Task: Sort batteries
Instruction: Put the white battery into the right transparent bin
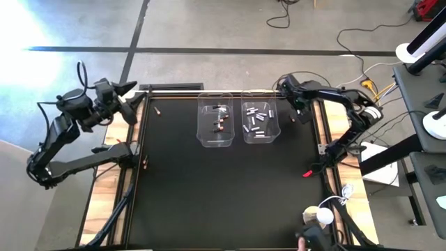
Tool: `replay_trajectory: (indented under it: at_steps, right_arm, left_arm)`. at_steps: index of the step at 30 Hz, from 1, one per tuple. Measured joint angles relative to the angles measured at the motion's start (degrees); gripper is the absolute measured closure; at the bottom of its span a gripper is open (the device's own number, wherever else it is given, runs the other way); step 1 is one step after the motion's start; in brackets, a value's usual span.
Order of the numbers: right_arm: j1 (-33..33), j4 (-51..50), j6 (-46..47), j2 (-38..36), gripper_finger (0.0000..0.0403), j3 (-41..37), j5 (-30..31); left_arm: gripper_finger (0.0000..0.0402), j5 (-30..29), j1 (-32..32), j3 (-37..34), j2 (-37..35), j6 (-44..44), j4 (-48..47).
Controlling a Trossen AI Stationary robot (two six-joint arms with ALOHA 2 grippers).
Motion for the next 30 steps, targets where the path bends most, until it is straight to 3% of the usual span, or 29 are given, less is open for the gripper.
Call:
replay_trajectory:
  at_steps: [9,30]
  right_arm:
    - [-0.87,-0.07,0.90,5.91,0.0076,3.10,4.53]
    - [-1.39,-2.88,8.35,6.44,0.0126,-0.56,5.95]
  left_arm:
    - [0.0129,0.11,0.00,-1.08,-1.47,-2.10,-0.95]
    - [0.0129,-2.79,0.00,-1.08,1.87,0.22,-0.02]
